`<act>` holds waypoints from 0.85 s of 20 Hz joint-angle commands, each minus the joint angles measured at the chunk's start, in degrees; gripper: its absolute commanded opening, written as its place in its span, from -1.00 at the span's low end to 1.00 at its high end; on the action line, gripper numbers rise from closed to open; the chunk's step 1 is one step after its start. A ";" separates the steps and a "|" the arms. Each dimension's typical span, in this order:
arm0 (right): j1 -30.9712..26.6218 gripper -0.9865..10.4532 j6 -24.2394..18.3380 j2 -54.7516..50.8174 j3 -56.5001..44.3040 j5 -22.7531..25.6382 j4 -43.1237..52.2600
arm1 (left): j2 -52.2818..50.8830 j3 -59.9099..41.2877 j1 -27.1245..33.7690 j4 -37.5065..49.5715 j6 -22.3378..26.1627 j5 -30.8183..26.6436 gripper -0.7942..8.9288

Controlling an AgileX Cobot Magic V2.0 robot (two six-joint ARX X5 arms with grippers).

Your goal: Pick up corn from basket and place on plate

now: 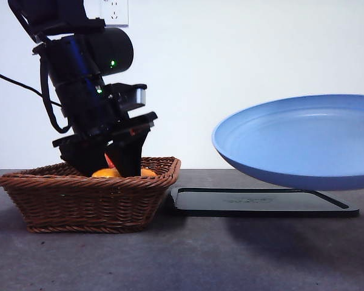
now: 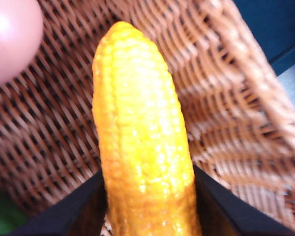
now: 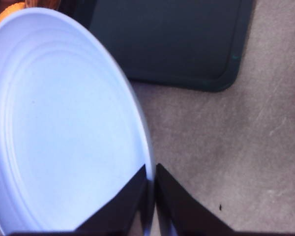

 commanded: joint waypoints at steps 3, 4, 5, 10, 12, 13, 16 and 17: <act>-0.07 -0.83 3.19 1.22 0.94 -0.39 2.56 | -9.05 2.25 -0.26 0.87 -0.46 1.46 -0.42; -0.07 -0.83 3.67 1.92 0.94 -0.48 3.04 | -11.34 2.38 -0.33 1.68 -0.61 4.00 -0.42; -0.07 -0.83 4.72 2.91 0.94 -0.79 3.96 | -13.62 2.56 -0.44 2.58 -1.62 7.21 -0.42; -0.07 -0.83 12.04 8.90 0.94 -8.46 11.34 | -17.77 2.60 -5.42 6.67 -2.32 15.26 -0.42; -0.04 -0.83 13.70 11.43 0.94 -10.19 13.03 | -16.09 2.60 -8.52 6.67 0.33 15.28 -0.42; -0.04 -0.83 13.75 12.48 0.94 -11.21 13.14 | -14.84 2.60 -10.12 6.78 1.18 15.26 -0.42; -0.04 -0.83 13.70 14.29 0.94 -12.35 13.16 | -10.51 2.60 -13.49 6.91 3.65 15.02 -0.42; -0.04 -0.83 13.68 14.36 0.94 -12.44 13.20 | -9.07 2.60 -14.12 6.93 4.31 15.02 -0.41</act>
